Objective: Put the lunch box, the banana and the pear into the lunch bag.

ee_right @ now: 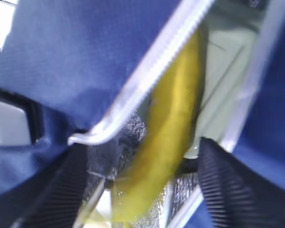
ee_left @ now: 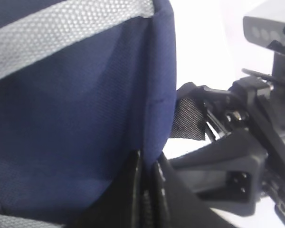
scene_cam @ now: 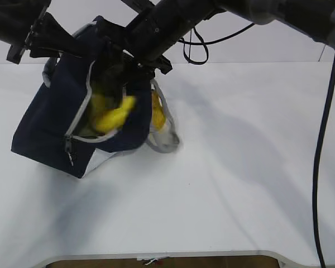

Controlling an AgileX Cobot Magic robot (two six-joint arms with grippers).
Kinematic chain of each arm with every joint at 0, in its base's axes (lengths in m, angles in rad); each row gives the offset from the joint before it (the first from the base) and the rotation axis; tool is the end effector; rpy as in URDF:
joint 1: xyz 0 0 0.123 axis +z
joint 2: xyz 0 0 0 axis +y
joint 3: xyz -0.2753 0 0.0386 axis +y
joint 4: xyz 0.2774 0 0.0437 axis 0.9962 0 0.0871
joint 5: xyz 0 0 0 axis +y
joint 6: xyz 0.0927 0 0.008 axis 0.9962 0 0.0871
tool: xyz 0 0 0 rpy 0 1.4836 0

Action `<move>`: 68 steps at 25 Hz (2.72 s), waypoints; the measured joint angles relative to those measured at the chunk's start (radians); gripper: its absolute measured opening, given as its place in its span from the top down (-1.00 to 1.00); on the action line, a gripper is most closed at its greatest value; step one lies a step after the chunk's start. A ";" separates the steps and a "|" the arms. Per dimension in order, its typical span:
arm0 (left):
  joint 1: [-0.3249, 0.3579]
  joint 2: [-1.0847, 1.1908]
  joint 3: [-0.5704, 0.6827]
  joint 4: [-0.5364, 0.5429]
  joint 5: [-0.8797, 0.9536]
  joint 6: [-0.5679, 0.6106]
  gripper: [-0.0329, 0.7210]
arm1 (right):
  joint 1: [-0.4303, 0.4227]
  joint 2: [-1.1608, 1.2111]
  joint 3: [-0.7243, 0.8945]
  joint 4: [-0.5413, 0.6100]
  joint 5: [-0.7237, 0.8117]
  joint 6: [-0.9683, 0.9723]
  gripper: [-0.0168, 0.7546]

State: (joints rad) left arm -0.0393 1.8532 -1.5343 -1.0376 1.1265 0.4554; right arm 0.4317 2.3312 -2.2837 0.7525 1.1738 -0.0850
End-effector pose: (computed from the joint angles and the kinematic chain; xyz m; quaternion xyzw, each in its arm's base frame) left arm 0.4168 -0.0888 0.2804 0.0520 0.8775 -0.4387 0.1868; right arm 0.4616 0.2772 0.2652 -0.1689 0.8945 0.3909 0.1361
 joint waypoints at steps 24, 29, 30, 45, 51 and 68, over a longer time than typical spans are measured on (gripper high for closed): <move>0.123 0.000 0.000 -0.004 0.070 0.004 0.90 | -0.033 -0.077 -0.089 -0.616 0.075 0.051 -0.56; 0.152 0.000 0.000 0.041 0.077 0.004 0.90 | -0.033 -0.074 -0.089 -0.705 0.077 0.091 -0.56; 0.153 0.000 0.000 0.057 0.077 0.004 0.90 | -0.033 -0.071 -0.089 -0.705 0.077 0.098 -0.56; 0.153 0.000 0.000 0.167 0.079 0.004 0.90 | -0.033 0.065 -0.089 -0.611 -0.135 0.114 -0.56; 0.153 0.000 0.000 0.171 0.079 0.004 0.90 | -0.033 0.093 -0.089 -0.553 -0.154 0.115 -0.53; 0.153 0.000 0.000 0.175 0.079 0.004 0.90 | -0.033 0.149 -0.089 -0.482 -0.108 0.115 -0.35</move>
State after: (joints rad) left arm 0.1133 1.8532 -1.5343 -0.8624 1.2056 0.4591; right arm 0.3982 2.4802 -2.3726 0.2702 1.0658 0.0297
